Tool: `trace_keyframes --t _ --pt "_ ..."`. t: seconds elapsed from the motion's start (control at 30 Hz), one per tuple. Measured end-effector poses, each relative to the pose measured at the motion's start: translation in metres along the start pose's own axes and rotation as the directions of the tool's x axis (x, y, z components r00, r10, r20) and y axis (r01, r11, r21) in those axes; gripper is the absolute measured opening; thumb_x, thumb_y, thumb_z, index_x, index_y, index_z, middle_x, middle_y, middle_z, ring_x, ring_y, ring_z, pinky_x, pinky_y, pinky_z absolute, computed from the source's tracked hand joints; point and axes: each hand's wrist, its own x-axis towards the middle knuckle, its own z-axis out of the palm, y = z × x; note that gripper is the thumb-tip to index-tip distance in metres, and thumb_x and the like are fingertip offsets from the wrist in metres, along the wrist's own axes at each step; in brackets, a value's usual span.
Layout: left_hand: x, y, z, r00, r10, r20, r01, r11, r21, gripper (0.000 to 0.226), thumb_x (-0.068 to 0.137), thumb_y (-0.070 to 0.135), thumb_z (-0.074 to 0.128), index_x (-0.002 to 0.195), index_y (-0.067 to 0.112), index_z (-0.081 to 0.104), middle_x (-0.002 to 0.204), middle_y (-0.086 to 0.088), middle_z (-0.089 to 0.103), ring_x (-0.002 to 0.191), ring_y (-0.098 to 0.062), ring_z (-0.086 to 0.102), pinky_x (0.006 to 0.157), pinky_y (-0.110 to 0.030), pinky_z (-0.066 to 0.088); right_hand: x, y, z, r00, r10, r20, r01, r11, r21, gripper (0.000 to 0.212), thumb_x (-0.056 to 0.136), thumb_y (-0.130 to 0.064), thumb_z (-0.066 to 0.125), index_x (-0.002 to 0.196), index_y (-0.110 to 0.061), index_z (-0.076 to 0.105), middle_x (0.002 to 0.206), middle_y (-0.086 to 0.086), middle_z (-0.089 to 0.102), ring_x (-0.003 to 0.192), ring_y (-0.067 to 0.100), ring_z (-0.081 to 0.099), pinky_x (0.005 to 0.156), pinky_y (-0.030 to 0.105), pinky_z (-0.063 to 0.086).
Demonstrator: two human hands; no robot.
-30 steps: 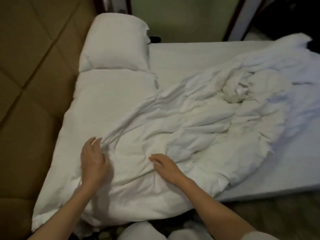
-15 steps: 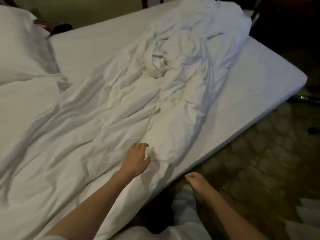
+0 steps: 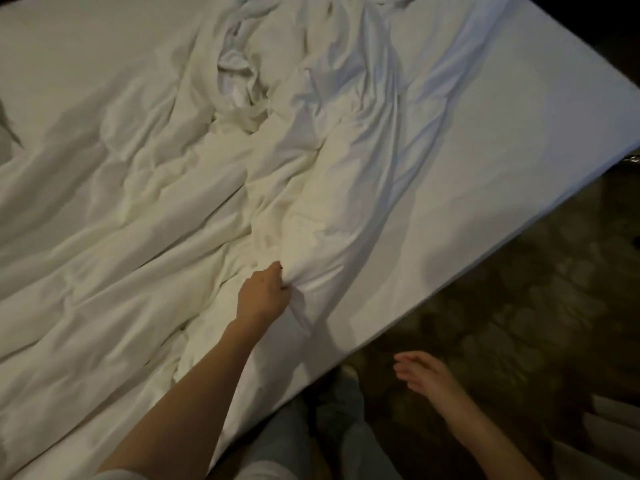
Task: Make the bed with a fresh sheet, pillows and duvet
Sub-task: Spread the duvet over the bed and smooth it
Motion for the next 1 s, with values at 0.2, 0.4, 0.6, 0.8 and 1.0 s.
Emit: trace_keyframes --t 0.2,0.4,0.6,0.8,1.0 --pt "-0.032 -0.029 -0.029 0.898 -0.314 0.307 0.435 0.538 -0.722 0.018 0.058 0.013 0.064 0.061 0.006 0.048 0.050 -0.001 0.049 0.051 -0.014 0.045 0.054 -0.031 0.031 0.033 -0.076 0.019 0.997 -0.045 -0.061 0.054 0.987 0.152 0.010 0.099 -0.020 0.049 0.105 -0.017 0.057 0.117 0.007 0.057 0.107 0.020 0.053 0.093 0.030 0.042" --pt "-0.063 -0.059 -0.080 0.812 -0.225 0.539 0.569 0.097 -0.817 0.022 0.031 0.001 0.060 0.050 -0.001 0.069 0.057 -0.013 0.067 0.049 -0.018 0.065 0.041 -0.019 0.047 0.042 -0.166 0.065 0.999 -0.036 0.036 0.018 0.909 0.417 0.068 0.091 -0.061 0.045 0.148 -0.025 0.030 0.137 0.000 0.046 0.127 0.023 0.044 0.106 0.040 0.035" --pt "-0.060 -0.073 -0.076 0.807 -0.242 0.538 0.590 0.367 -0.719 0.038 0.038 0.001 0.055 0.073 -0.007 0.067 0.072 -0.015 0.070 0.066 -0.020 0.066 0.070 -0.031 0.055 0.032 -0.244 0.094 0.975 -0.121 0.188 -0.041 0.730 0.682 0.052 0.104 -0.041 0.024 0.144 -0.010 0.038 0.142 0.009 0.046 0.133 0.031 0.040 0.103 0.039 0.035" --pt "-0.051 -0.006 -0.049 0.932 -0.031 0.361 0.021 0.999 0.032 0.025 0.080 0.020 0.068 0.097 0.002 0.068 0.105 -0.010 0.069 0.098 -0.014 0.064 0.079 -0.017 0.041 0.028 -0.289 0.054 0.921 -0.372 0.118 0.166 0.647 0.744 0.069 0.080 -0.070 0.054 0.132 -0.024 0.056 0.124 0.004 0.064 0.117 0.025 0.057 0.103 0.041 0.042" --pt "-0.060 0.066 -0.046 0.861 -0.222 0.458 -0.079 0.831 0.551 0.044 0.098 0.035 0.040 0.134 0.011 0.049 0.138 -0.012 0.044 0.124 -0.028 0.048 0.100 -0.034 0.038 -0.002 -0.271 -0.029 0.915 -0.394 0.092 0.359 0.895 0.266 0.062 0.072 -0.022 0.075 0.126 -0.006 0.048 0.118 0.011 0.061 0.103 0.026 0.061 0.089 0.040 0.051"
